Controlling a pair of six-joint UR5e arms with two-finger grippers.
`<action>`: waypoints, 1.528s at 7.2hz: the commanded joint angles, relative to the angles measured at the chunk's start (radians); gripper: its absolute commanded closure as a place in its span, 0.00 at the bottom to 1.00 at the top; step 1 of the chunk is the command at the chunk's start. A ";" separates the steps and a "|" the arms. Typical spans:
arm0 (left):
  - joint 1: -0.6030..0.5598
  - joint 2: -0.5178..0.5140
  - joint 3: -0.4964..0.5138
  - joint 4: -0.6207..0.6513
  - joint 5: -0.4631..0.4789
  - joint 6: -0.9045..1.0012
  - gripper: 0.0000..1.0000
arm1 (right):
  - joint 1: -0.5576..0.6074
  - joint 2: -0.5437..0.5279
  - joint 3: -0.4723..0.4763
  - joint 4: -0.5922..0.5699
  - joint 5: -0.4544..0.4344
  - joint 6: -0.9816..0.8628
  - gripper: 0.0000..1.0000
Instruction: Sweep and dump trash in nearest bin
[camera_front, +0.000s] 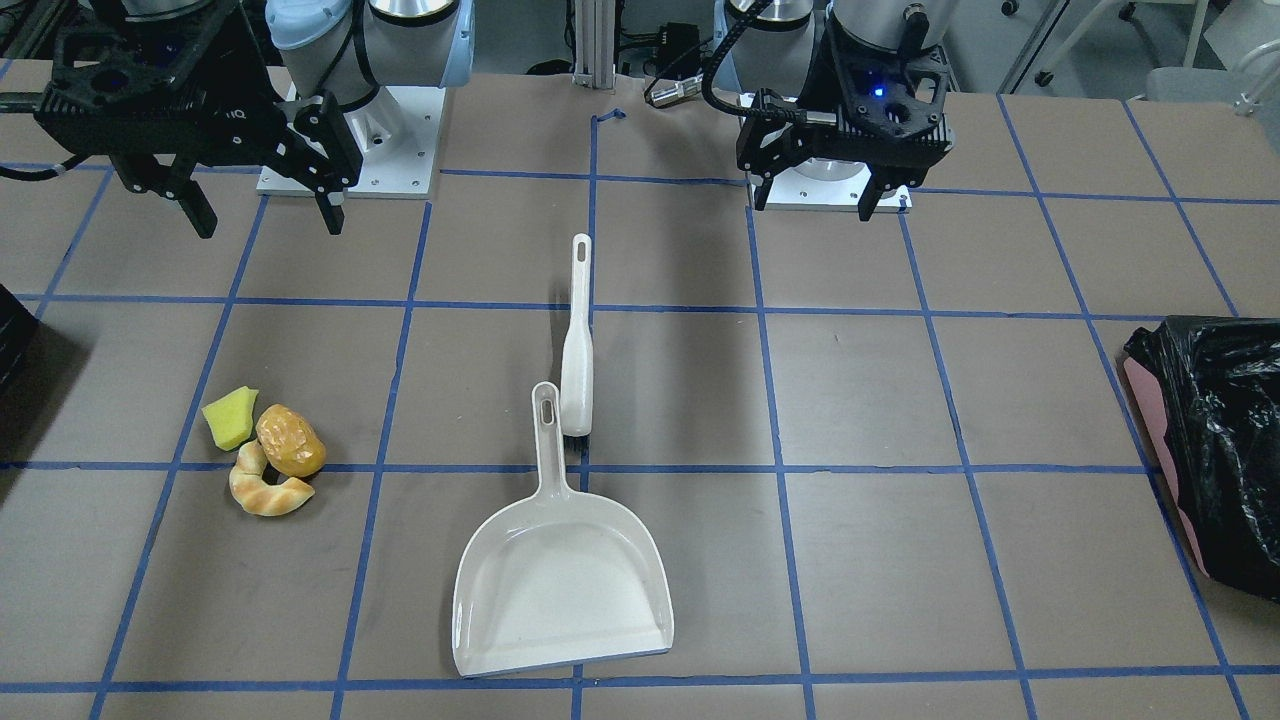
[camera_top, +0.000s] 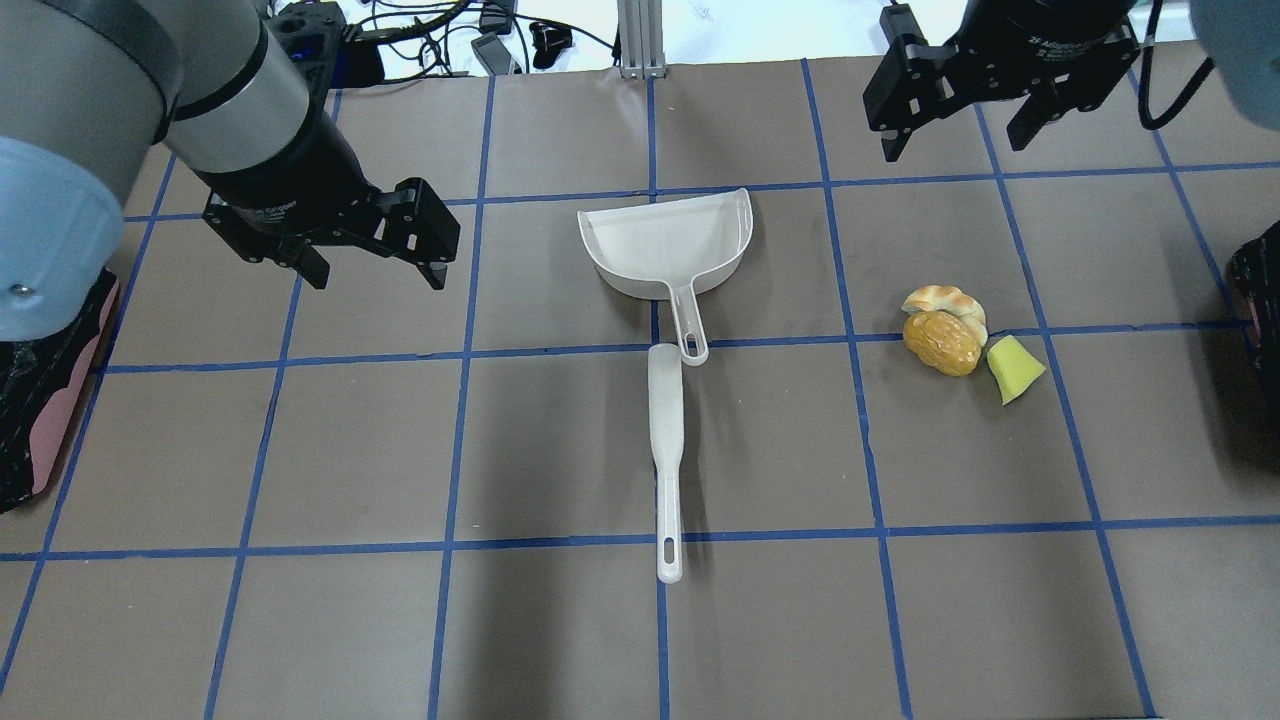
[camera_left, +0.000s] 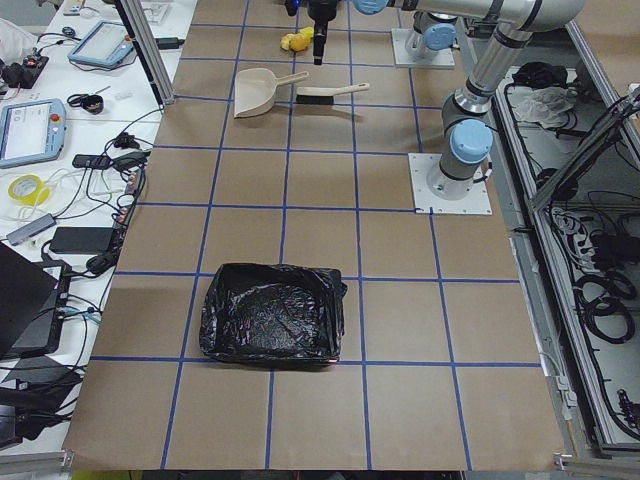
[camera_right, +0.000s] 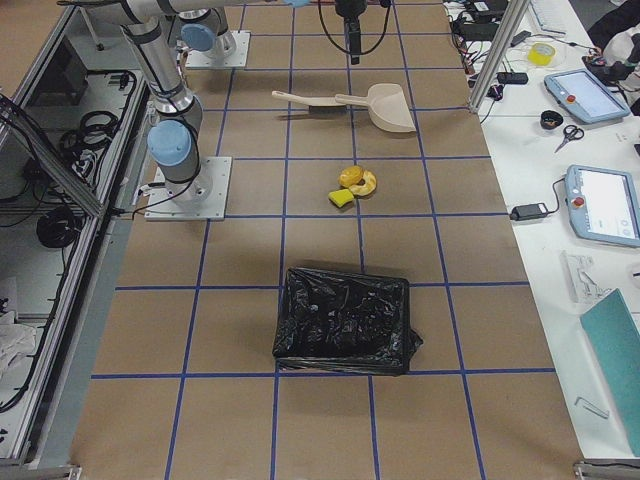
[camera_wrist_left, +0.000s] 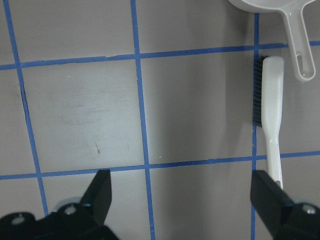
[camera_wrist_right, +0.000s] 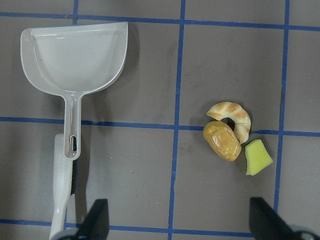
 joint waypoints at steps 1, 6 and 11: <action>0.000 0.003 0.000 -0.001 0.007 0.002 0.00 | 0.000 0.000 0.000 0.000 0.000 0.000 0.00; 0.000 0.004 0.002 -0.008 0.008 0.008 0.00 | 0.000 0.003 0.000 0.000 0.001 0.000 0.00; 0.014 -0.007 0.009 -0.031 0.004 0.015 0.00 | 0.000 0.002 0.002 0.000 0.000 0.000 0.00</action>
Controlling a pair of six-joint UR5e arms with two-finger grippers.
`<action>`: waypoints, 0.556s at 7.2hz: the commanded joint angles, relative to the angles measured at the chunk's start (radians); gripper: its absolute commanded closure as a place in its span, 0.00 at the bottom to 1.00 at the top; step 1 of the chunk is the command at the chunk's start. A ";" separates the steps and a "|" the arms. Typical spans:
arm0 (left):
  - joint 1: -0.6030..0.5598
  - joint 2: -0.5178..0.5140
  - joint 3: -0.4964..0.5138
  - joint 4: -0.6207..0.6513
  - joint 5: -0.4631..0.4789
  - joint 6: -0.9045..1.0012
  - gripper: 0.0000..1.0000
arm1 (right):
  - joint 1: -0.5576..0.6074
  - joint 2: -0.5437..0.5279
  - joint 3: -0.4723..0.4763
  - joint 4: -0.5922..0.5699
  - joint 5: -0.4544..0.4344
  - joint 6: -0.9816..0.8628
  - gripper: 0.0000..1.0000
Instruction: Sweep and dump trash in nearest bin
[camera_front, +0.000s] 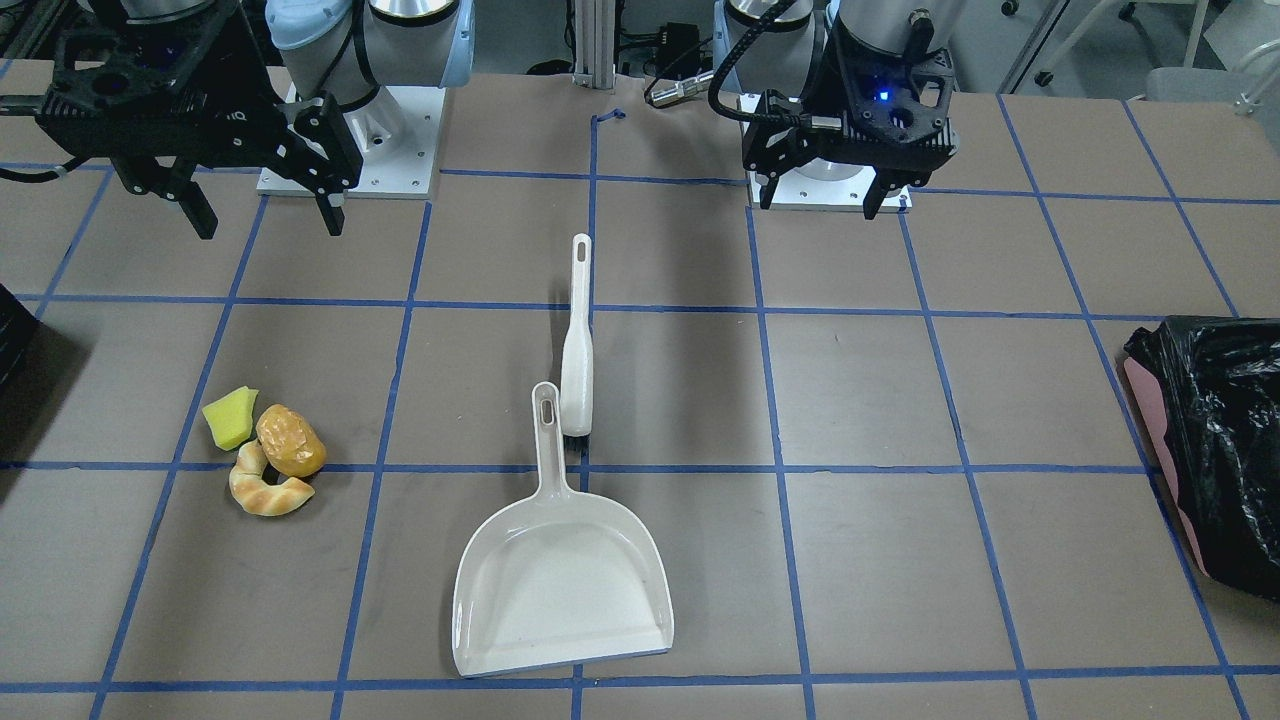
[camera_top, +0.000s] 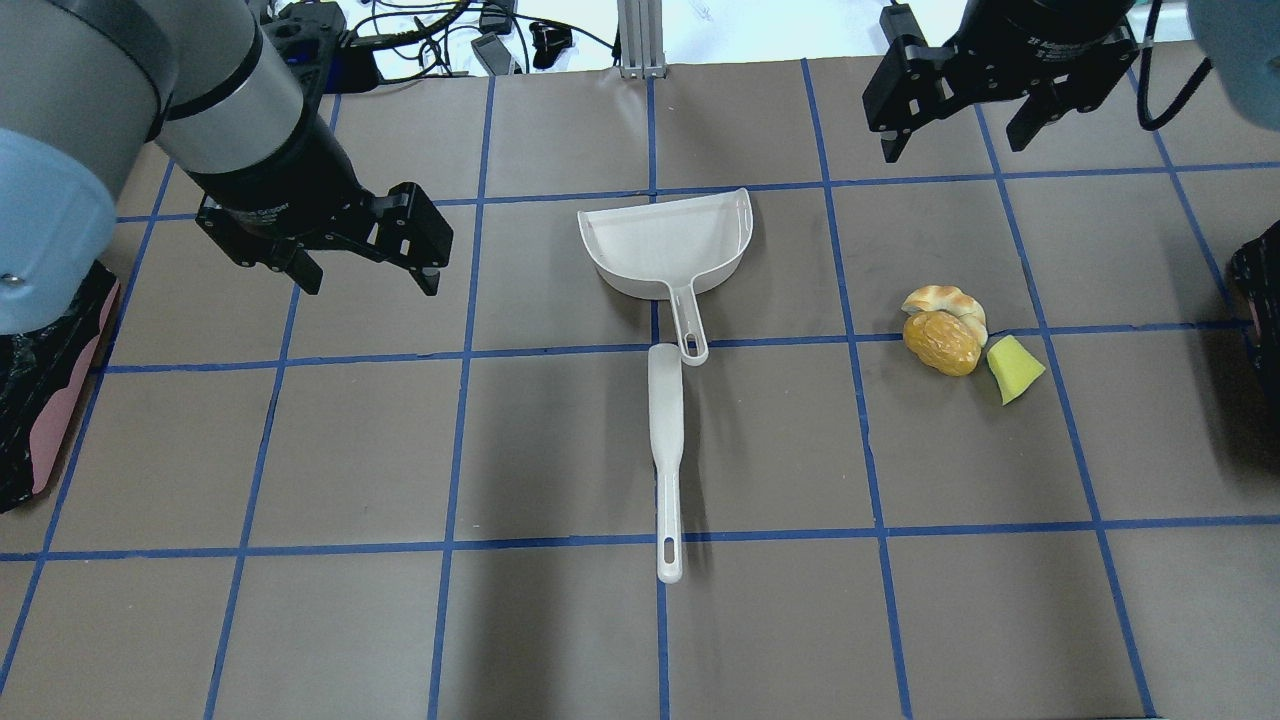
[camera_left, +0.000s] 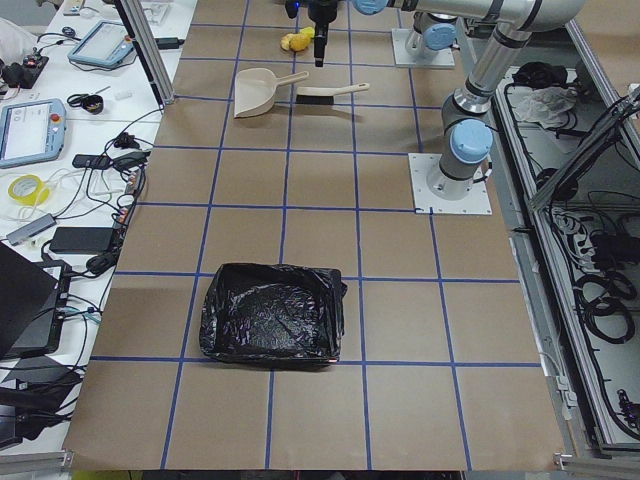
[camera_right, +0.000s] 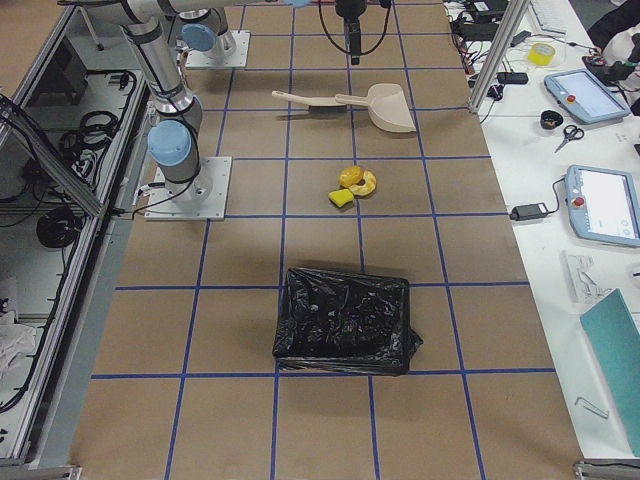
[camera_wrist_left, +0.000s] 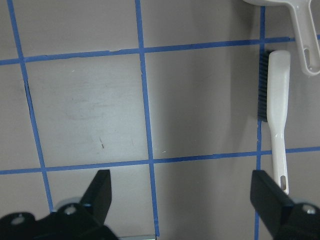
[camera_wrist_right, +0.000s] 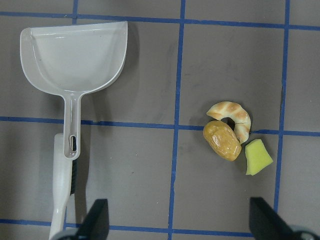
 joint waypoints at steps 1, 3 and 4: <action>0.005 -0.003 0.001 -0.004 0.001 0.003 0.00 | 0.000 0.000 -0.001 0.000 0.000 0.000 0.00; 0.002 -0.023 -0.008 -0.001 -0.013 0.003 0.00 | 0.000 0.001 0.001 0.000 0.000 0.000 0.00; -0.004 -0.037 -0.017 -0.001 -0.036 -0.014 0.00 | 0.000 -0.002 -0.001 0.000 0.000 0.000 0.00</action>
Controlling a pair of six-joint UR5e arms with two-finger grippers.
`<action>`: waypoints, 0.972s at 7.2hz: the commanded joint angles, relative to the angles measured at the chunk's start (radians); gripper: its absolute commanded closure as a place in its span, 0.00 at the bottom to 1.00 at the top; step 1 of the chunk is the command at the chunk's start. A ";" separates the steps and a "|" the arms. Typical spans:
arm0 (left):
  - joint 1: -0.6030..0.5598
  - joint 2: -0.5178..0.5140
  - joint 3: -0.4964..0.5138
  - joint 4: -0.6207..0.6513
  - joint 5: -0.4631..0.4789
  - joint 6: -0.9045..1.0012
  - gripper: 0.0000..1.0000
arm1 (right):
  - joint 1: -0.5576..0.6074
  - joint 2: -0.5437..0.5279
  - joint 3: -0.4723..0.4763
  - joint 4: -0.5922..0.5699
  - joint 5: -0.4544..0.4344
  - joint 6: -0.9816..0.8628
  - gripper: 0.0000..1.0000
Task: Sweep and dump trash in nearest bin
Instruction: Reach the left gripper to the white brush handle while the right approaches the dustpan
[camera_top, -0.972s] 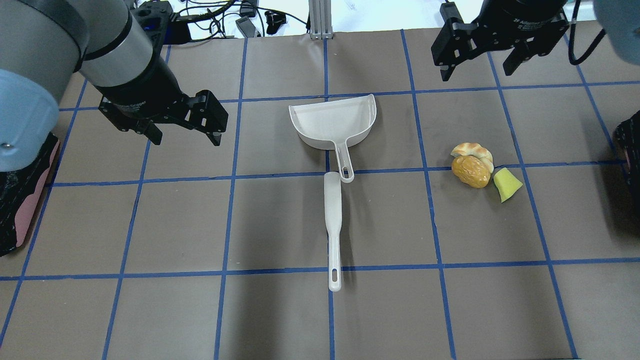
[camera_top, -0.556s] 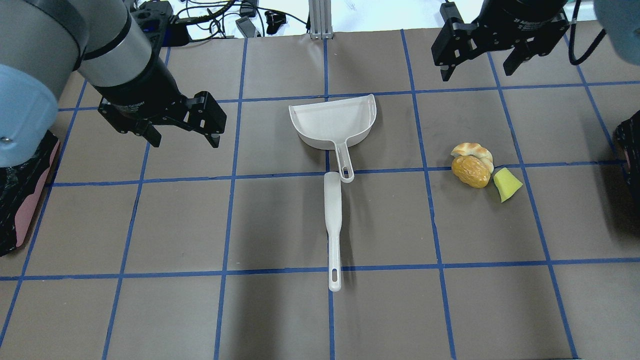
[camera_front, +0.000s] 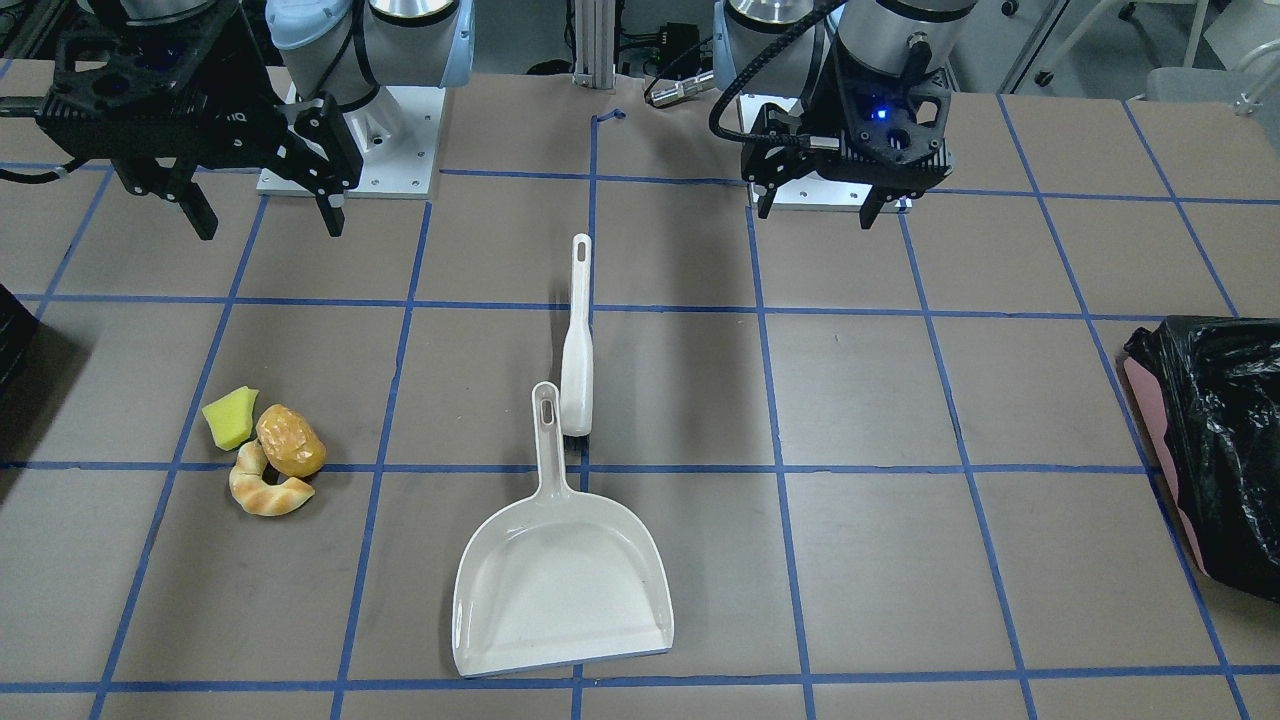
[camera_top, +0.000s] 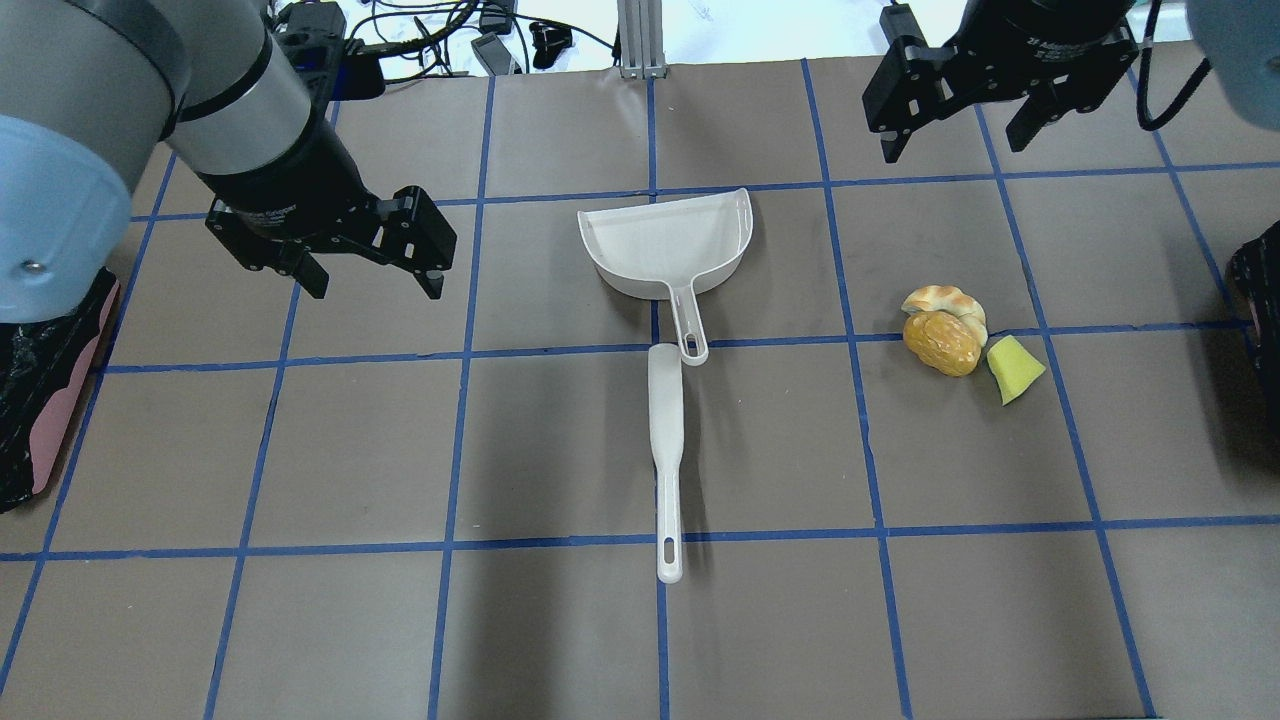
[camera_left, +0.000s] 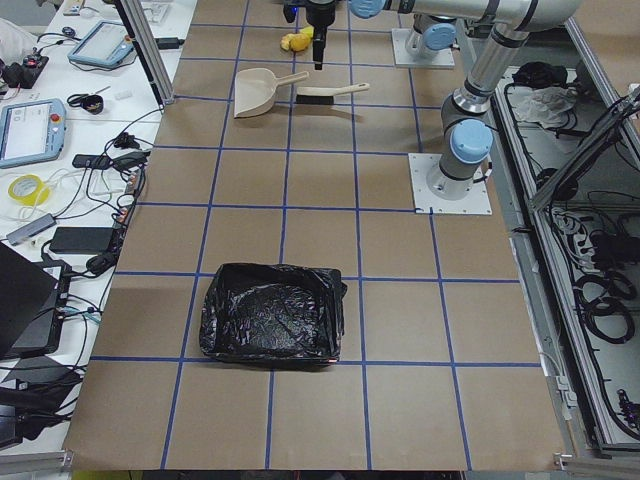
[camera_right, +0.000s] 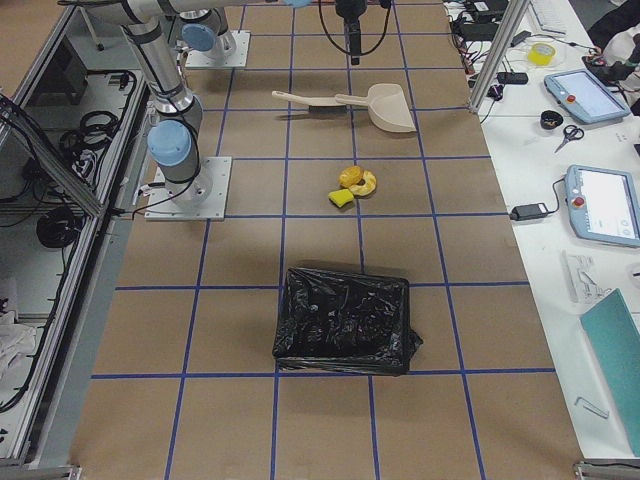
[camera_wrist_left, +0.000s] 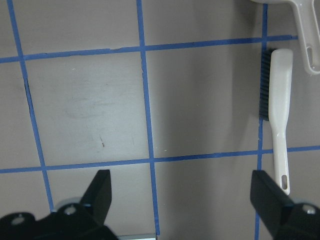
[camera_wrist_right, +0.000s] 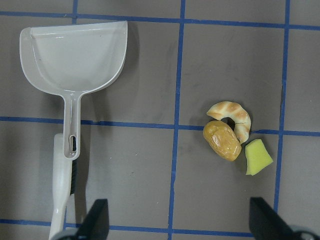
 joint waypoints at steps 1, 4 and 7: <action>-0.012 -0.022 -0.030 0.011 -0.053 -0.021 0.00 | 0.000 -0.002 -0.001 0.000 0.000 0.000 0.00; -0.177 -0.046 -0.079 0.096 -0.055 -0.199 0.00 | 0.000 -0.002 -0.001 0.000 0.000 0.000 0.00; -0.373 -0.098 -0.242 0.283 -0.055 -0.340 0.00 | -0.002 -0.004 -0.001 0.000 -0.003 0.003 0.00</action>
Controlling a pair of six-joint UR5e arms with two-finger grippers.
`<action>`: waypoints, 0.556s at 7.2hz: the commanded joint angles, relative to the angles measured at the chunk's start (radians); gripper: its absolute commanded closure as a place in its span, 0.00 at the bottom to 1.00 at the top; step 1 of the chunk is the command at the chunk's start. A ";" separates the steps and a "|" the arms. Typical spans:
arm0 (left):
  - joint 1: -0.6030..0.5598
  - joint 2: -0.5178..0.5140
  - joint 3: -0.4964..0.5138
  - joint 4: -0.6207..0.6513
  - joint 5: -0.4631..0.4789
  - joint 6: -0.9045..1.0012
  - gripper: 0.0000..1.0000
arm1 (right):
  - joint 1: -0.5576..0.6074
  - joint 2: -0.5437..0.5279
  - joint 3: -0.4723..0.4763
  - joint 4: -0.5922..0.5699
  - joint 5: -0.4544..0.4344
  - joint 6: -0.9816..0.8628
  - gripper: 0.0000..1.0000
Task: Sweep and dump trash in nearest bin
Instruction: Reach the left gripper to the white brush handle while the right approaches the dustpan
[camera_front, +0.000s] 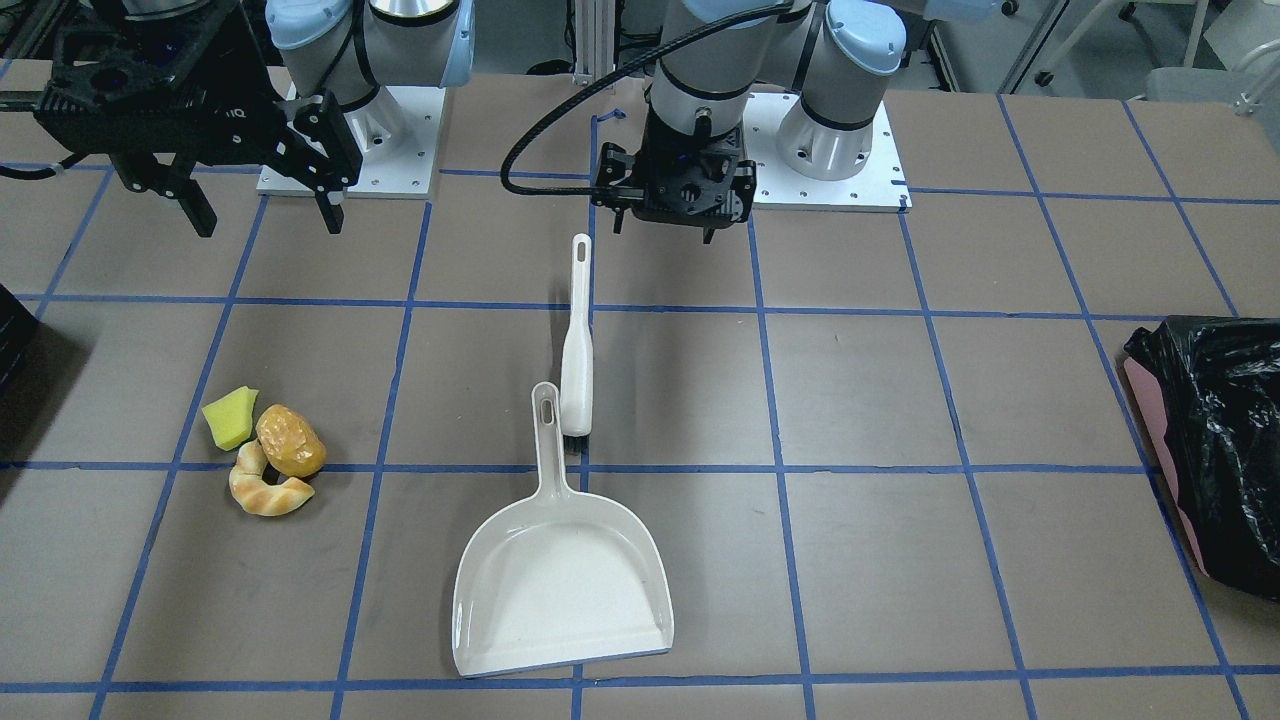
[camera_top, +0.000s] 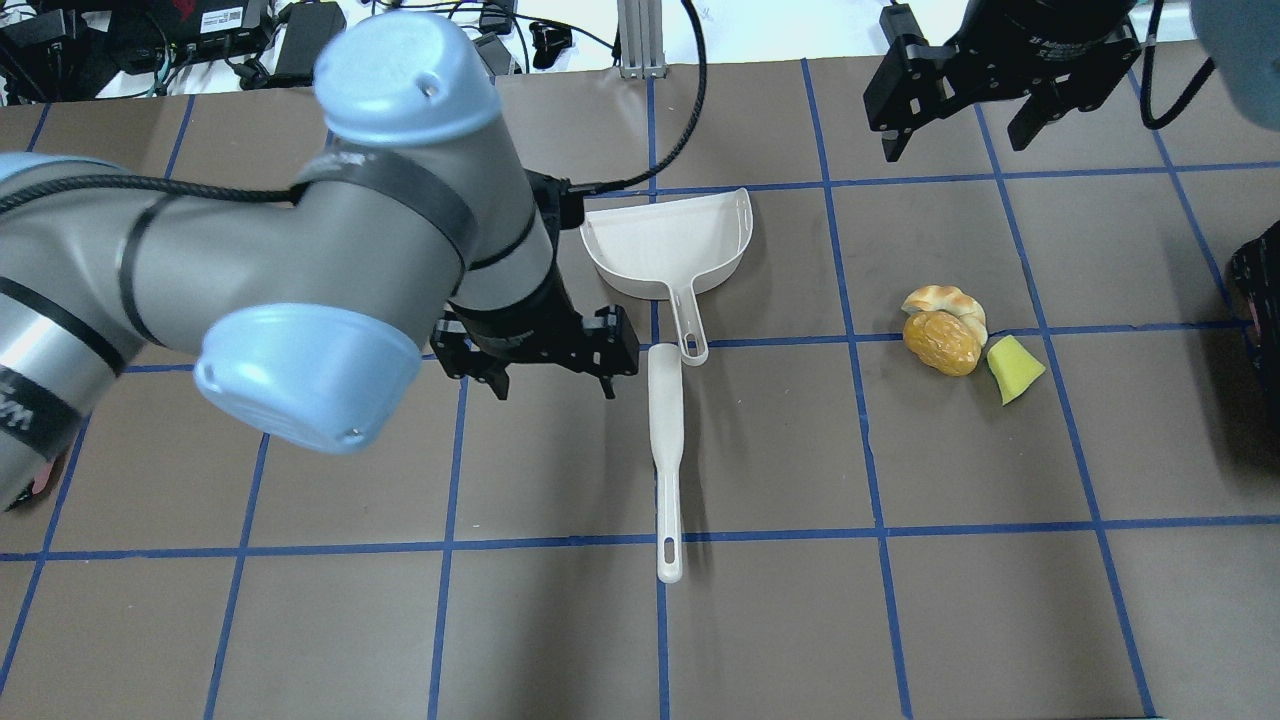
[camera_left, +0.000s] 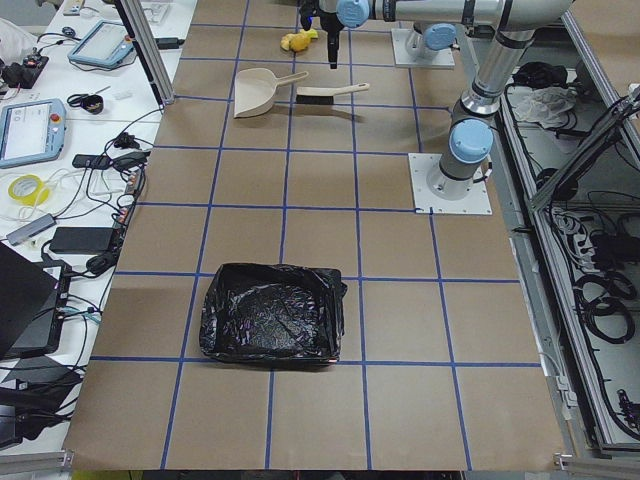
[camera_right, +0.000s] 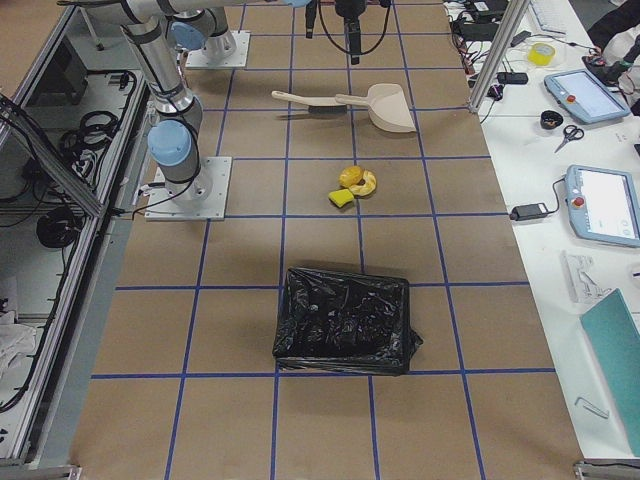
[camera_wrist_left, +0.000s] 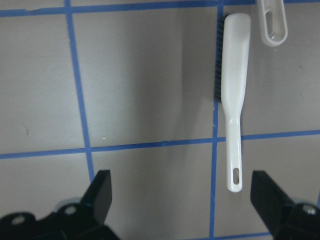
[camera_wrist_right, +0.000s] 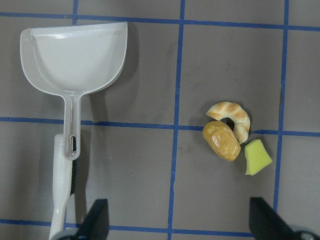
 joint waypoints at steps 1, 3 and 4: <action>-0.116 -0.041 -0.102 0.130 0.000 -0.060 0.04 | -0.001 -0.004 -0.001 0.002 -0.005 0.004 0.00; -0.170 -0.084 -0.125 0.138 0.001 -0.073 0.04 | 0.000 0.033 -0.022 0.017 -0.005 0.015 0.00; -0.187 -0.107 -0.148 0.191 0.001 -0.073 0.03 | -0.010 0.039 -0.014 0.009 -0.003 0.021 0.00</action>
